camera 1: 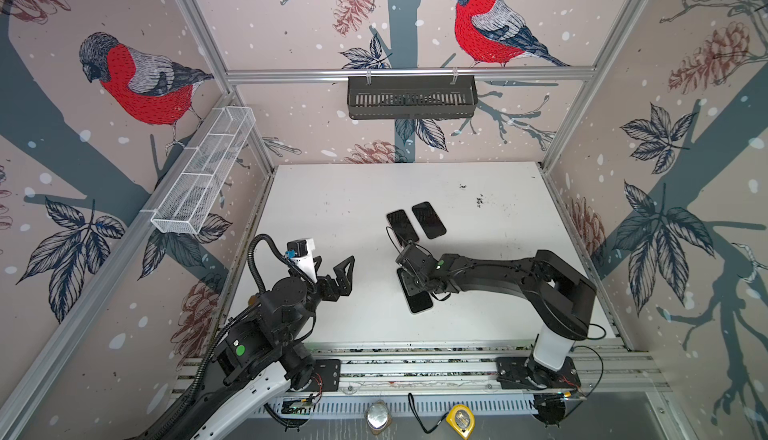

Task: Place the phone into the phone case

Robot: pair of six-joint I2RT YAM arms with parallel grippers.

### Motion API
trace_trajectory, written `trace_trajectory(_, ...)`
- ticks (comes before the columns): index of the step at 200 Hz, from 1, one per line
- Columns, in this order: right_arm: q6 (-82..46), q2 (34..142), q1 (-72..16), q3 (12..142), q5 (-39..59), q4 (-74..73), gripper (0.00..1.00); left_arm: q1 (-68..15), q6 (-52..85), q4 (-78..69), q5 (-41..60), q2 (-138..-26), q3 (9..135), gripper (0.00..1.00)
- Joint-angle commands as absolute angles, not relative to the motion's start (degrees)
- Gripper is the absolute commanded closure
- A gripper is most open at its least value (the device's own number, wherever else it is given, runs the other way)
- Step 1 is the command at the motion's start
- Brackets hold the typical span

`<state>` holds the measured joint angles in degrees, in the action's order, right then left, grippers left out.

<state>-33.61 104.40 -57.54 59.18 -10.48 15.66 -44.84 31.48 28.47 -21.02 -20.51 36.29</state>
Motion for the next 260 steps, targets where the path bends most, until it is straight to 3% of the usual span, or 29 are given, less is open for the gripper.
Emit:
trace_trajectory(1,-33.33,108.18,-56.82,59.14,-2.72,24.34,0.51,-44.74,31.23,26.81,-20.96,-20.66,36.12,0.02)
trace_trajectory(44,-32.65,109.61,-56.88,63.22,-3.67,25.99,0.52,-44.74,30.85,26.75,-20.68,-21.48,36.19,0.02)
trace_trajectory(140,-28.35,92.05,-60.88,58.27,-12.43,28.73,0.52,-44.12,30.29,25.67,-19.52,-21.96,35.87,0.02)
trace_trajectory(206,-28.16,97.44,-69.37,57.56,-18.63,31.47,0.48,-43.68,30.21,25.4,-18.81,-22.08,35.75,0.02)
trace_trajectory(260,-29.1,102.66,-66.41,58.53,-18.55,29.91,0.48,-43.68,30.16,25.46,-18.65,-21.99,35.72,0.02)
